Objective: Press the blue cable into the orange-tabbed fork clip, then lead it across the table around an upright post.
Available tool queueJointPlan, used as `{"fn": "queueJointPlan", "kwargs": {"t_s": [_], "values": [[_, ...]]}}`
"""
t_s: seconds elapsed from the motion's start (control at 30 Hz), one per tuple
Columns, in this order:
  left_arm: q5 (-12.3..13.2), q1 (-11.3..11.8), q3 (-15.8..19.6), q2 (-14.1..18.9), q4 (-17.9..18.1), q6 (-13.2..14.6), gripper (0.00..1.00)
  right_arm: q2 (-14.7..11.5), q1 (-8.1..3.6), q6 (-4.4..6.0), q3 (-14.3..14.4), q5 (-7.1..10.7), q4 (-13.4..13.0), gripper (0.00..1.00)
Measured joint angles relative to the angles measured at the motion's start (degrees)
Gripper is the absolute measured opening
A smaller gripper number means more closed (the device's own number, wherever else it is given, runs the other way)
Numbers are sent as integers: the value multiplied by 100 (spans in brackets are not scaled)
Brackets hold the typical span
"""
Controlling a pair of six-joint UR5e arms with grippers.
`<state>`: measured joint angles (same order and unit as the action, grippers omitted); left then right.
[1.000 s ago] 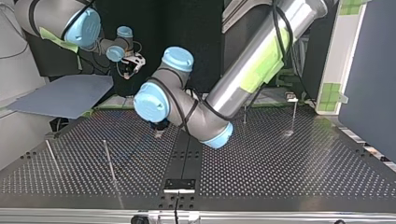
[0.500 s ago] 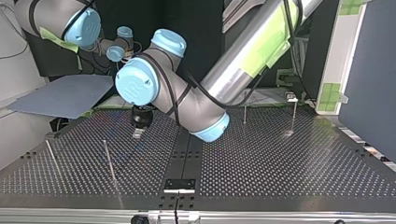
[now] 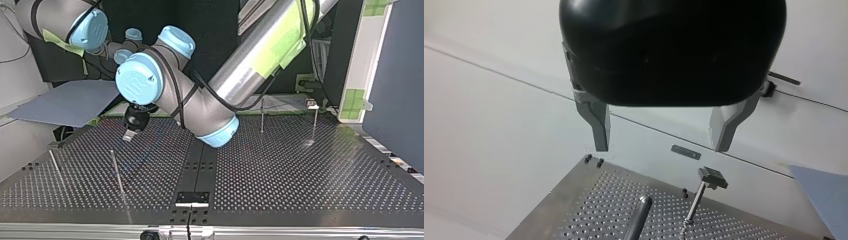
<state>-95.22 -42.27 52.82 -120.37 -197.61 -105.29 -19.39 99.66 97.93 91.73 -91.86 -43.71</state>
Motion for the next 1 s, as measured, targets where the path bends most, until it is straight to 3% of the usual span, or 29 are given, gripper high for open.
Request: {"fn": "queueJointPlan", "kwargs": {"t_s": [0.17,0.3,0.77,1.0], "values": [[-6,0,1,0,-8,264,98,0,4,0,-1,0,4,0],[-166,-1,-1,1,-29,382,98,0,5,0,0,5,7,0],[-933,-12,1,1,-253,-216,98,-1,5,-8,0,17,28,0],[-1327,-31,2,6,-271,-300,98,0,8,-9,-1,15,26,0]]}}
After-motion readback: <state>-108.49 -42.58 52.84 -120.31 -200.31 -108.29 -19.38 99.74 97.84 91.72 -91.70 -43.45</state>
